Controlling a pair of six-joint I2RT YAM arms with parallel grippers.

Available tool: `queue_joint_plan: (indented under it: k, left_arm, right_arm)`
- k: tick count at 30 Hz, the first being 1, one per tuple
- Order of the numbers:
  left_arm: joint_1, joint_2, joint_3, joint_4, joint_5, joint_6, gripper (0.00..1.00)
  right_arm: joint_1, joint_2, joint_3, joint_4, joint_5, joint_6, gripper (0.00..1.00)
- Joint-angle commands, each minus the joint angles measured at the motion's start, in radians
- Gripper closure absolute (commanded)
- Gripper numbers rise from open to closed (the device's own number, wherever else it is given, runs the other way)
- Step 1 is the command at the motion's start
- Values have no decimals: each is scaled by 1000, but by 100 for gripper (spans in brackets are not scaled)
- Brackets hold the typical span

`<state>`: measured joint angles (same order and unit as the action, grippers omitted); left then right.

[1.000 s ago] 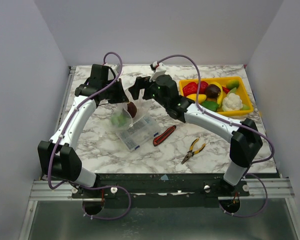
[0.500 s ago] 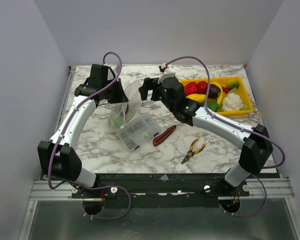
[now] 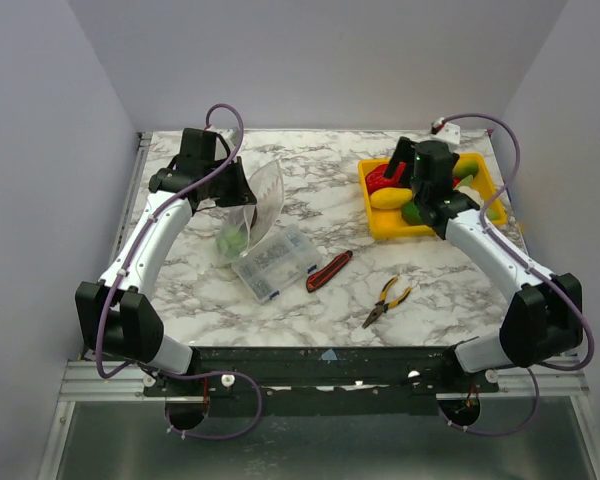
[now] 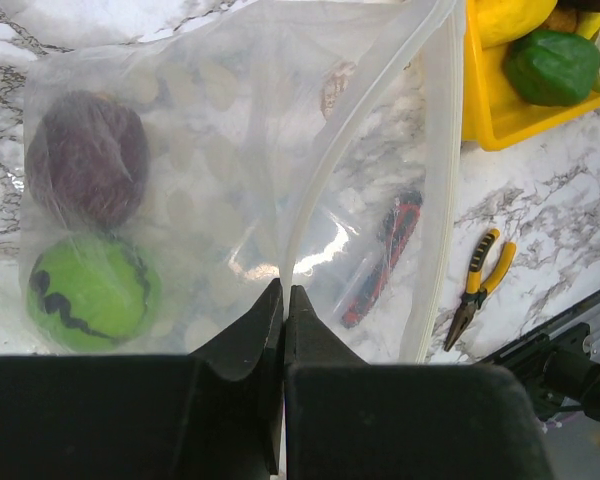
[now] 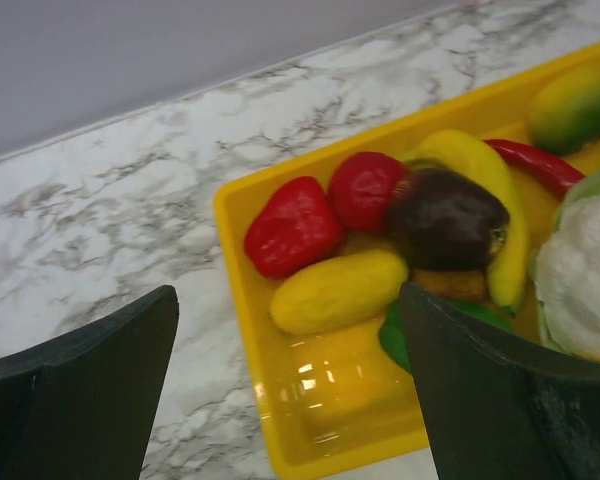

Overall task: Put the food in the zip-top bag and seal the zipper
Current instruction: Pick up the fake fruit from the bin.

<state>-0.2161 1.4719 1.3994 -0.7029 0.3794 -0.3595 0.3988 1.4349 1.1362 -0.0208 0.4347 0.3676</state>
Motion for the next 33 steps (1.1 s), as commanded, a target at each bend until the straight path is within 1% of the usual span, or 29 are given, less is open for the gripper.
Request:
queue_joint_plan:
  k: [1,2,3,4,6,8,18,23,29,31,33]
  left_arm:
    - [6,-21,-8,12,26,4,100]
    - [6,-21,-8,11,26,4,100]
    - [6,-21,-8,13,26,3,100]
    - [6,-21,-8,11,26,4,100]
    - [6,-21,-8,11,24,4,100]
    - [6,-22,-10,11,23,4,100]
    - [6,-16,-7,10,27,4,100]
    - [7,-15,-5,10,27,4,100]
    - [9,-11,-5,10,31,3,100]
    - [9,-10,-5,10,32,2,100]
    - [10,-9,-5,10,32,2,100]
  right_arm:
    - [-132,24,-12,-90,-64,47,7]
    - [-166,43,3,-106,-86,54,7]
    - [-200,69,18,-127,-101,59,5]
    - [-223,94,42,-151,-111,67,0]
    - [-259,145,87,-201,-103,77,0]
    - [-279,188,115,-215,-105,59,0]
    - [-293,387,268,-244,21,-23,0]
    - [-297,457,301,-249,27,-36,0]
    - [-297,494,308,-250,36,-30,0]
    - [-296,495,301,-239,38,-29,3]
    - [-296,495,297,-232,38,-31,7]
